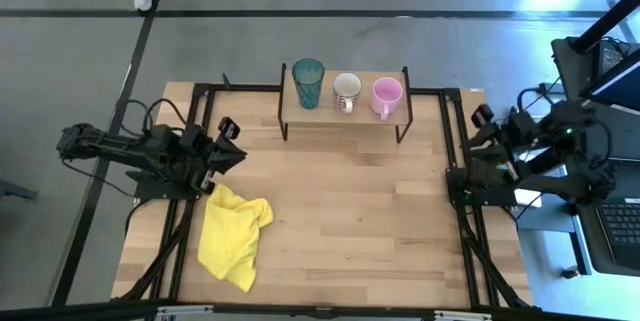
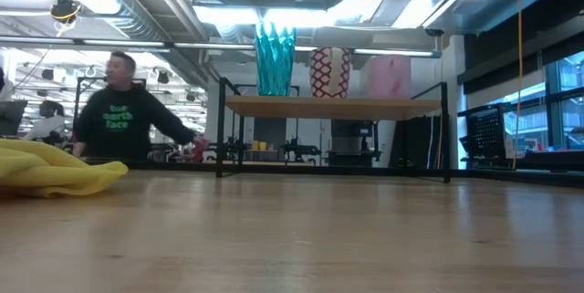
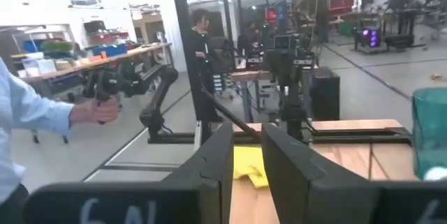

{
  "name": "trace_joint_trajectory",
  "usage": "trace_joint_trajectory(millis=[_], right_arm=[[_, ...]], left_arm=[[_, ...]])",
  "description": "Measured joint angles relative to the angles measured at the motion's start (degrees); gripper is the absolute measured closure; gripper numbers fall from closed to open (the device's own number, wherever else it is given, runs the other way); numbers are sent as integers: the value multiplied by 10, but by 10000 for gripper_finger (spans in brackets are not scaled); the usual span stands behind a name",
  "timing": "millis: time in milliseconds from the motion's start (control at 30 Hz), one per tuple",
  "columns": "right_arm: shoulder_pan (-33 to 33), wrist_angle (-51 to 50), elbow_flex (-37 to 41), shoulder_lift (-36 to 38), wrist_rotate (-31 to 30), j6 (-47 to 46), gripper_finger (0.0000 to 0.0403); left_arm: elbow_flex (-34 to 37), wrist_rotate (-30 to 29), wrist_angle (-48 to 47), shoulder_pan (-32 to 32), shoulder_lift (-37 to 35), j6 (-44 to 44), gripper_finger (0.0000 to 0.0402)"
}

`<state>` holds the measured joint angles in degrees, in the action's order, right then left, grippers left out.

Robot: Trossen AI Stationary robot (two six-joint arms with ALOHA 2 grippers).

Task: Stack small to large cups/mugs on shelf
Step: Return to Home Position

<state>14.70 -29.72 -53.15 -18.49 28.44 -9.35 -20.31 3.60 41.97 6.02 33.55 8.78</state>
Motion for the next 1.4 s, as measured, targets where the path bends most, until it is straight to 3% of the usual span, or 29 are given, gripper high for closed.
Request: trace_joint_trajectory(millis=[333, 433, 533, 1000, 1233, 1400], right_arm=[[0, 27, 160, 185, -48, -2, 326], [0, 36, 169, 176, -30, 8, 326], [0, 55, 185, 170, -25, 8, 326], [0, 153, 339, 182, 10, -25, 326], [0, 371, 469, 182, 32, -74, 326], [0, 441, 526, 181, 33, -112, 326]], left_arm=[[166, -10, -15, -60, -224, 73, 370], [199, -10, -29, -73, -285, 96, 373], [193, -11, -138, -85, -335, 106, 374], [192, -14, -340, -101, -334, 107, 374], [192, -15, -382, -101, -334, 147, 374], [192, -15, -362, -101, -334, 133, 374]])
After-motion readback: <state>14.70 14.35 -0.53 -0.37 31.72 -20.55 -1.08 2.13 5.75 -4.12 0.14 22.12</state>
